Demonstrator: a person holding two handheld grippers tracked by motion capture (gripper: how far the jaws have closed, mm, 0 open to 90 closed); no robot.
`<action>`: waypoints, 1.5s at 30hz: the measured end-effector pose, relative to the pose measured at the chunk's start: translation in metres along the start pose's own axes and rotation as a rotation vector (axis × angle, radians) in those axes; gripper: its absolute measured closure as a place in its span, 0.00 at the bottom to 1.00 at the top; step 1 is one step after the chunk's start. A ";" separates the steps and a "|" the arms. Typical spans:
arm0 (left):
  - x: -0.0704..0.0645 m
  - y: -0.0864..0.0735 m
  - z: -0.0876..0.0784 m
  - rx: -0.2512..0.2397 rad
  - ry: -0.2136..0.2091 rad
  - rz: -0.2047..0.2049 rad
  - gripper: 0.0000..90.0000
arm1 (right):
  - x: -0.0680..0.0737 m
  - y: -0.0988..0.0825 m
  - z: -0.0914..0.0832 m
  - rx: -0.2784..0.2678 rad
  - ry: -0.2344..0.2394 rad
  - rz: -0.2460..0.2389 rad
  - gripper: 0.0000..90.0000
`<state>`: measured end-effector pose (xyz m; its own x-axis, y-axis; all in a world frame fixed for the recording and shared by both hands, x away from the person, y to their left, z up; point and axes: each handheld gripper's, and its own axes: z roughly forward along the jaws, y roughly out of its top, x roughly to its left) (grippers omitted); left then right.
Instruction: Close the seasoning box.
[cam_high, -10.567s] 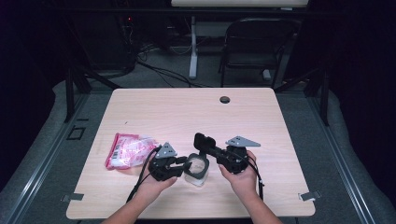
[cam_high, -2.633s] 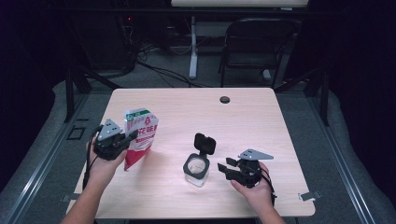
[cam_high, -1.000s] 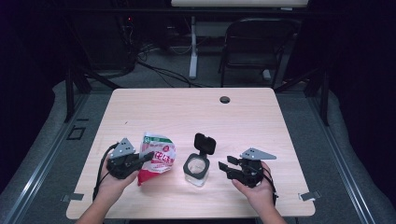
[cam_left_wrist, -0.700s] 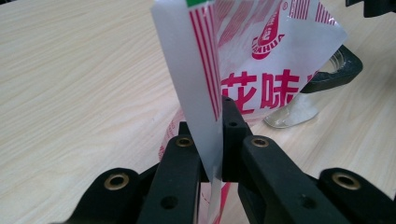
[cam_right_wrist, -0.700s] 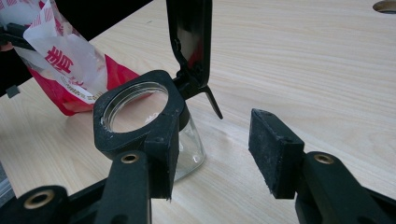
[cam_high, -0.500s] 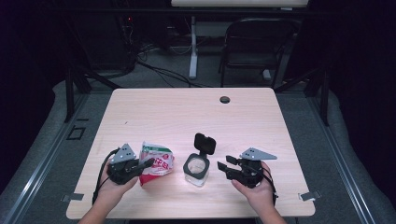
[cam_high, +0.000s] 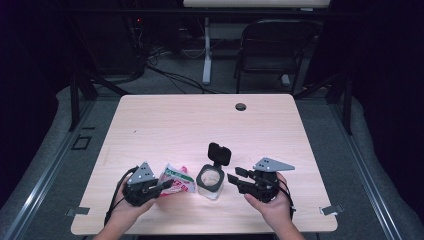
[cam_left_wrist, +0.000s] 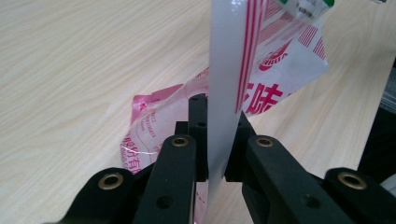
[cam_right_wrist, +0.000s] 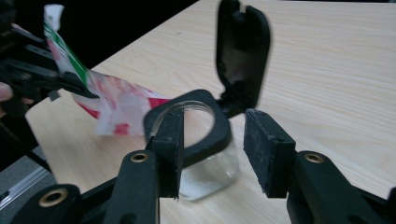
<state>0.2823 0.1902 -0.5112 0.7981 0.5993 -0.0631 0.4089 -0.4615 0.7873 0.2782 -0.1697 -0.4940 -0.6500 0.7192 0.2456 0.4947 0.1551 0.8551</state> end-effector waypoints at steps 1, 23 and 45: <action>-0.001 -0.001 0.000 0.002 -0.002 0.004 0.95 | 0.002 0.001 0.001 -0.002 0.009 -0.002 0.65; -0.013 -0.008 0.012 0.026 -0.038 0.013 0.94 | 0.050 0.004 0.041 0.122 0.189 -0.101 0.62; -0.013 -0.011 0.010 0.015 -0.041 -0.006 0.94 | 0.070 -0.001 0.077 0.218 0.242 -0.141 0.72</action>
<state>0.2720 0.1811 -0.5247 0.8129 0.5749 -0.0936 0.4203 -0.4679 0.7775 0.2765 -0.0675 -0.5132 -0.8257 0.5033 0.2548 0.4845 0.4012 0.7774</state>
